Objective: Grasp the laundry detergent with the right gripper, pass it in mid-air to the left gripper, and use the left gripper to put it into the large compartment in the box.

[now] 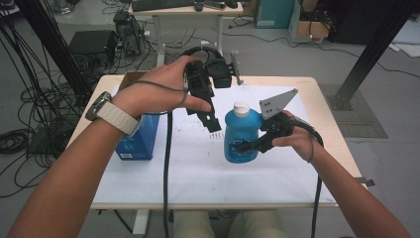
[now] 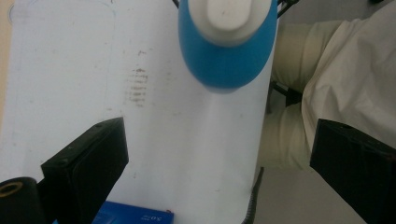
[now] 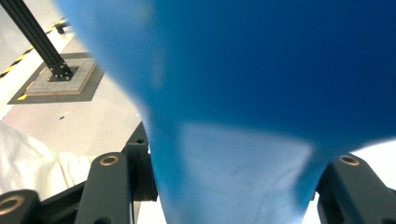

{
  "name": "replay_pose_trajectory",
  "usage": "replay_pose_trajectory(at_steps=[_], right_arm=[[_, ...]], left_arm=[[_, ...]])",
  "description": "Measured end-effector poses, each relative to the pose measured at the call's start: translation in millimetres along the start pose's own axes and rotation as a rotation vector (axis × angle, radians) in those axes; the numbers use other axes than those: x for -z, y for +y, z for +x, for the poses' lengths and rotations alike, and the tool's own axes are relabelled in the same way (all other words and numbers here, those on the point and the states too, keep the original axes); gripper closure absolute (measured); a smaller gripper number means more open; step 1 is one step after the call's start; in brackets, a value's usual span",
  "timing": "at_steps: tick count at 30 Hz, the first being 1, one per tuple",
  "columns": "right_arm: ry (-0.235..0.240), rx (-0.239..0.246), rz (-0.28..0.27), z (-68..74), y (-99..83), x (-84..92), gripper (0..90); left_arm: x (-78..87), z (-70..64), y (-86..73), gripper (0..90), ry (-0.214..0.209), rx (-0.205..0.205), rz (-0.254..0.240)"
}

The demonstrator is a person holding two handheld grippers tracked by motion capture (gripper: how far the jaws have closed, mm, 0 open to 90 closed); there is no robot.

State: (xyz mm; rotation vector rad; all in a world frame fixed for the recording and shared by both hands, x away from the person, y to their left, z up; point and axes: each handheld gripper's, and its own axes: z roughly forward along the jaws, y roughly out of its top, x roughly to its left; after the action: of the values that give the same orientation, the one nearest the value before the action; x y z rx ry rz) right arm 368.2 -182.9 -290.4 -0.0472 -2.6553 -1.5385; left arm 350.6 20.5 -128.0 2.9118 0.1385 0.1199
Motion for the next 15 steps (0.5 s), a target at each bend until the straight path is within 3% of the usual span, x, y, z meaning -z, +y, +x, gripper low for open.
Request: replay_pose_trajectory(at_steps=[15], right_arm=[[-0.011,0.018,0.016,0.9,-1.4,-12.9,42.4]], left_arm=[[-12.0,-4.4,15.7,4.7,-0.027,-0.01,0.007]])
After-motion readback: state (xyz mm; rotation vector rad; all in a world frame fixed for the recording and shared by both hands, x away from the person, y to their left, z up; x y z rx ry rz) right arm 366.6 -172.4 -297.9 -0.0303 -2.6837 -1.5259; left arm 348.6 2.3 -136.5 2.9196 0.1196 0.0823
